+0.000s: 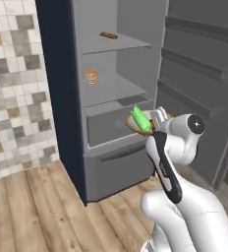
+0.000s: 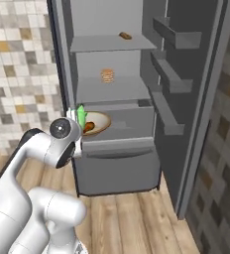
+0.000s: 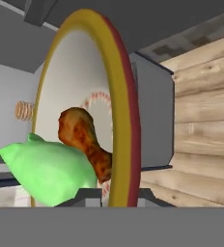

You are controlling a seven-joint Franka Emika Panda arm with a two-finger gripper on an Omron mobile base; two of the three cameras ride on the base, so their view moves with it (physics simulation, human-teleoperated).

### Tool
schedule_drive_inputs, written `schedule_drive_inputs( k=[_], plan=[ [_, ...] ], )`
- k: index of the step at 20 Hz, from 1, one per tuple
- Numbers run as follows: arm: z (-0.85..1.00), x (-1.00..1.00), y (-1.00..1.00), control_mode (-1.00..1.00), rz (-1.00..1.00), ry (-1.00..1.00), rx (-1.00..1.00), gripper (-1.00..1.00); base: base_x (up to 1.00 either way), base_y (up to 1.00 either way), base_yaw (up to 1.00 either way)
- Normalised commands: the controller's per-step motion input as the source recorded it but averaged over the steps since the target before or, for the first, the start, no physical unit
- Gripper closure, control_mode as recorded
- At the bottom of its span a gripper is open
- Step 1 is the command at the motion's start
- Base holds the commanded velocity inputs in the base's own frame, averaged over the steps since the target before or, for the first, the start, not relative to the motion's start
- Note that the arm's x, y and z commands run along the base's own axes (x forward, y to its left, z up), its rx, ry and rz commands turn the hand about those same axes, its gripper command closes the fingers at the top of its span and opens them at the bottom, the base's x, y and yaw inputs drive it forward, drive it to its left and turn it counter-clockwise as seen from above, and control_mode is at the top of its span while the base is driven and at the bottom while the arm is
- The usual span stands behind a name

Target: Pick the chicken drumstick and corn from their plates and place them in the bowl. Then put the bowl in the fridge.

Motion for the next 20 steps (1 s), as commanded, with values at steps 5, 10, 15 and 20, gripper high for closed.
schedule_drive_inputs(
  k=[5,10,15,20],
  plan=[
    [0.00,0.00,0.00,1.00,0.00,0.00,0.00,1.00,0.61,-0.38,0.28],
    [0.00,0.00,0.00,1.00,0.00,0.00,0.00,1.00,0.59,-0.39,0.25],
    [0.00,0.00,0.00,1.00,0.00,0.00,0.00,1.00,0.54,-0.28,0.26],
    [0.00,0.00,0.00,1.00,0.00,0.00,0.00,1.00,0.52,-0.38,0.27]
  ],
)
